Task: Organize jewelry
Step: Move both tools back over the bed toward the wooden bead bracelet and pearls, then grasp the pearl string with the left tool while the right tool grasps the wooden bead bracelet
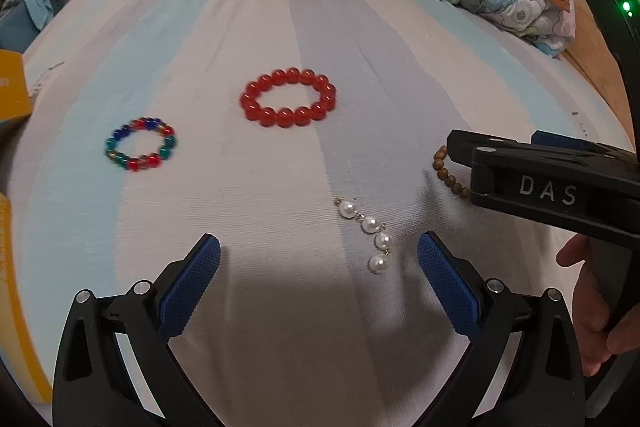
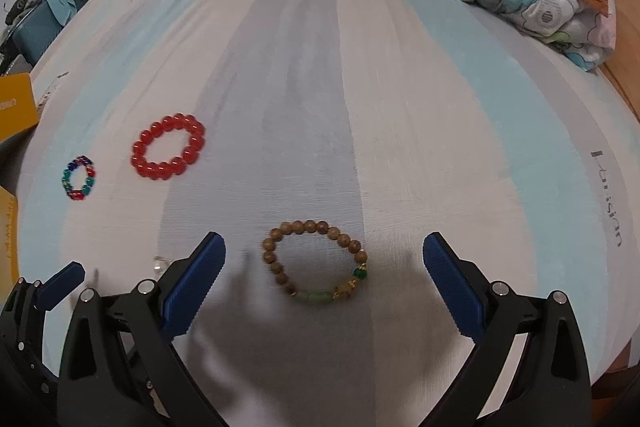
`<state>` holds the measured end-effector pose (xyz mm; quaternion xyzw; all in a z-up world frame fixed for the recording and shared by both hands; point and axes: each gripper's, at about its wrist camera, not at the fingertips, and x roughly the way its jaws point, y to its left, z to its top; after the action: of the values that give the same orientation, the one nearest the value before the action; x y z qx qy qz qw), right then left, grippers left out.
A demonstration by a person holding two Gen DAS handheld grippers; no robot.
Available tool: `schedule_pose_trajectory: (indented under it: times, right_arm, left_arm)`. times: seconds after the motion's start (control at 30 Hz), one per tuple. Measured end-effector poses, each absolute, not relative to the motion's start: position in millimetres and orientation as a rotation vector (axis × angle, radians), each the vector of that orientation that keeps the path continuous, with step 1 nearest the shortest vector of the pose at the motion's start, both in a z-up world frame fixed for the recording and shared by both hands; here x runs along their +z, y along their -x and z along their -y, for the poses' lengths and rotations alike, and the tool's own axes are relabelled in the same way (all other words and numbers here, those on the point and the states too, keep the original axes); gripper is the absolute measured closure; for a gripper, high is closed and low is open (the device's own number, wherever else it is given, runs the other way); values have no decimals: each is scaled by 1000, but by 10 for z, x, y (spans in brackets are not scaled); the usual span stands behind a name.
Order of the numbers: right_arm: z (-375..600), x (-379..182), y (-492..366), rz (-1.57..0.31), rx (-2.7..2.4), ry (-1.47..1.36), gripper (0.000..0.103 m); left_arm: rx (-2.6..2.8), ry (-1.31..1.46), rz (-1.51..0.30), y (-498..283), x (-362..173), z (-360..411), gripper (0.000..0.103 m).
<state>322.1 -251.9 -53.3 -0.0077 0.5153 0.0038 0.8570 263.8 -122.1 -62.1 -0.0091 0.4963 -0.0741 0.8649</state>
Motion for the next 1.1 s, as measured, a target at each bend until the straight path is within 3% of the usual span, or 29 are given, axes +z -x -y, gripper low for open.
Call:
schedule_pose_trajectory:
  times: [0.13,0.37,0.47,0.6,0.7,0.73,0.8,1.1]
  right_arm:
    - [2540,-652,-3276,-1105,20,13,12]
    - [2531,-788,-3322,-1137,50,13,36]
    - [2523,-811,-3318,-1139,50,22,45]
    - [2530,-810,-3312,-1138,58,17,59]
    - [2583,-818,-3345,-1145,62,5,75]
    - [2589,-818,-3341,-1149,63,-1,78]
    - [2608,-815,-3329,-1154,63,-14,86]
    - [2677,-746,-3172,-1163,61,-89,95]
  left_arm:
    - [-170,1,-1049,-2674,-725,1292,11]
    - [-149,-38,-1027,-2694,-773,1321,31]
    - [-132,-57,-1020,-2694,-779,1298,48]
    - [-126,-73,-1017,-2676,-773,1286,62]
    - [-126,-65,-1025,-2659,-767,1261,81]
    - [-130,-62,-1030,-2676,-759,1270,91]
    - [-137,-55,-1036,-2667,-746,1255,93]
    - [-148,-38,-1048,-2557,-655,1216,93]
